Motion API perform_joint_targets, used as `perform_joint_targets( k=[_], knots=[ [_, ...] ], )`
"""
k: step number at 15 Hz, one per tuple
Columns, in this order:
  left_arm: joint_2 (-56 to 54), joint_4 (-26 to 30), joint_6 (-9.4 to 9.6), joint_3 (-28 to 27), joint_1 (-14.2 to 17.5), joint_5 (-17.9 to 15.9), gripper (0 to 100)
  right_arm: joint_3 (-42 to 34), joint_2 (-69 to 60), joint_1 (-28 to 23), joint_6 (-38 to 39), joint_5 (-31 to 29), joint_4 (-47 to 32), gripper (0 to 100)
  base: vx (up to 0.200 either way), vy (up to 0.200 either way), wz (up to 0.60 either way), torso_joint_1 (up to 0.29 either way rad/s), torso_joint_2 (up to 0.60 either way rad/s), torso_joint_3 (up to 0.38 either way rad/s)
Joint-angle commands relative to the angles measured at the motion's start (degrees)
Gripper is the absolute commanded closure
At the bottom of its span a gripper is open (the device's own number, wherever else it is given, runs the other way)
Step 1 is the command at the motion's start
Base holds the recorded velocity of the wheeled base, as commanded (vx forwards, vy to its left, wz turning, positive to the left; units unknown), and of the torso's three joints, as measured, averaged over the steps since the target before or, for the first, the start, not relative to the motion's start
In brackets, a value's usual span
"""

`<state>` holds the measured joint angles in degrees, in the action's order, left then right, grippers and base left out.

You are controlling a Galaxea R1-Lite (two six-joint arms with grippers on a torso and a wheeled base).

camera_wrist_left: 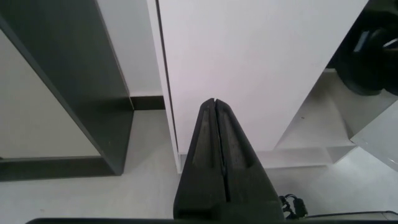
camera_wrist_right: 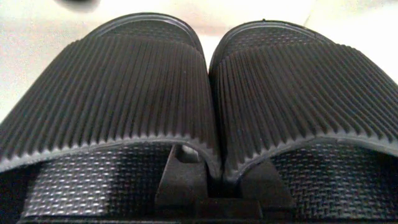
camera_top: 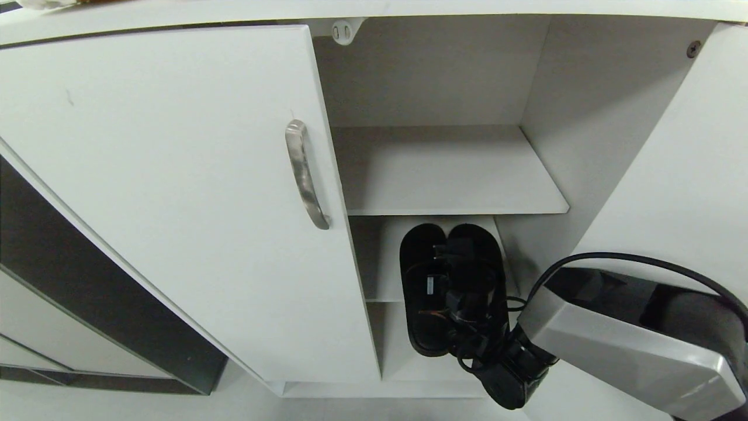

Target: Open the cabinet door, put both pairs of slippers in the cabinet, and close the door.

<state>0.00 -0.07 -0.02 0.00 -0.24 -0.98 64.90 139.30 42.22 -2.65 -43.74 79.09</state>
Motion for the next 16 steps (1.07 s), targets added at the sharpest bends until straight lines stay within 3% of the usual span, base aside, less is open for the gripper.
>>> perform_joint_targets(
  k=[1,8,12,16],
  knots=[
    [0.09,-0.01,0.02,0.00,-0.02,0.01,100,3.65,1.50,-0.64,0.10,0.06,-2.36,100,0.000,0.000,0.00,0.000,0.00,0.000],
    [0.09,-0.01,-0.42,0.00,0.07,0.01,100,22.20,5.81,-3.10,0.18,0.06,-14.58,100,0.000,0.000,0.00,0.000,0.00,0.000],
    [0.09,-0.01,-0.42,0.00,-0.02,0.01,100,28.96,8.09,-3.90,0.80,0.06,-18.62,100,0.000,0.000,0.00,0.000,0.00,0.000],
    [0.09,-0.01,-0.42,0.00,-0.02,0.01,100,31.69,8.18,-4.77,6.34,0.06,-26.62,100,0.000,0.000,0.00,0.000,0.00,0.000]
  ],
)
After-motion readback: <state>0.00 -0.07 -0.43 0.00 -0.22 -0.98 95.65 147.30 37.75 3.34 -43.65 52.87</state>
